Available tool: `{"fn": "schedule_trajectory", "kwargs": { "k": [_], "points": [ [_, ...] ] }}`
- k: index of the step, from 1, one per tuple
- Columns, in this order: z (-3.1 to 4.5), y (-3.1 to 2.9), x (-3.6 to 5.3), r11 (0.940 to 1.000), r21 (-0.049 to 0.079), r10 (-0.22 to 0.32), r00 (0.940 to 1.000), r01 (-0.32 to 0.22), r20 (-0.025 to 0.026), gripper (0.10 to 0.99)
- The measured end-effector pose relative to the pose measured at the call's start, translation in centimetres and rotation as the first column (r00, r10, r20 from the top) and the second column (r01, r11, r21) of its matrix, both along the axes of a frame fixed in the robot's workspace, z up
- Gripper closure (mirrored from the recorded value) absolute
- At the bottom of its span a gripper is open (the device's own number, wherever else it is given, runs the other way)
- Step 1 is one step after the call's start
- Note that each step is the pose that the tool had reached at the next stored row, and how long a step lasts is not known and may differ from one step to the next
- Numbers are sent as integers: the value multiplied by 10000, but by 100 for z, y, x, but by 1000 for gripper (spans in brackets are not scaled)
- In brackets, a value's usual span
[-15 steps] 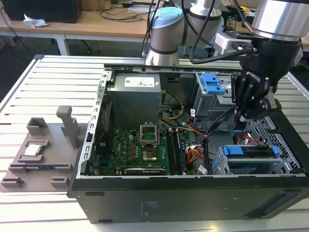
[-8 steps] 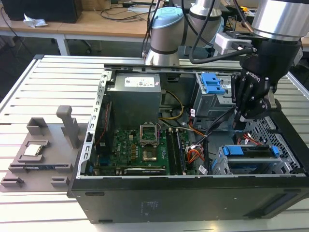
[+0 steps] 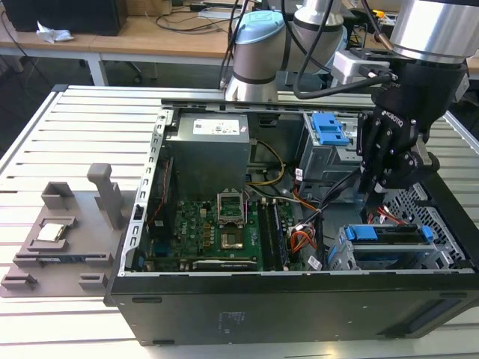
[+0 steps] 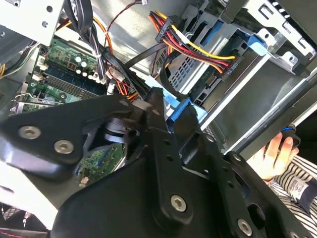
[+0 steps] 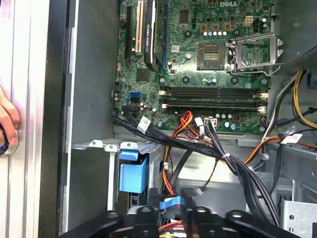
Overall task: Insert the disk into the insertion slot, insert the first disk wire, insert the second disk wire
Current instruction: 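Insert the second disk wire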
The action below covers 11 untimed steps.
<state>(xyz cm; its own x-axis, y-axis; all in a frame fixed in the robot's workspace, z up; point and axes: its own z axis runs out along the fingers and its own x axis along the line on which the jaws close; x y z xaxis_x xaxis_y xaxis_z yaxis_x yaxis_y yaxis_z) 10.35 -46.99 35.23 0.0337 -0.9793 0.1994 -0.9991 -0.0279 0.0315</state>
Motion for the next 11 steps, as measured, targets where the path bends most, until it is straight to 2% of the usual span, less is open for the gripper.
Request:
{"fn": "schedule_trajectory", "kwargs": {
  "k": [1, 11],
  "points": [
    [0, 0, 0, 10000, 0, 0, 10000, 0, 0, 725],
    [-8, 2, 0, 10000, 1, 0, 10000, 0, 0, 725]
  ]
}}
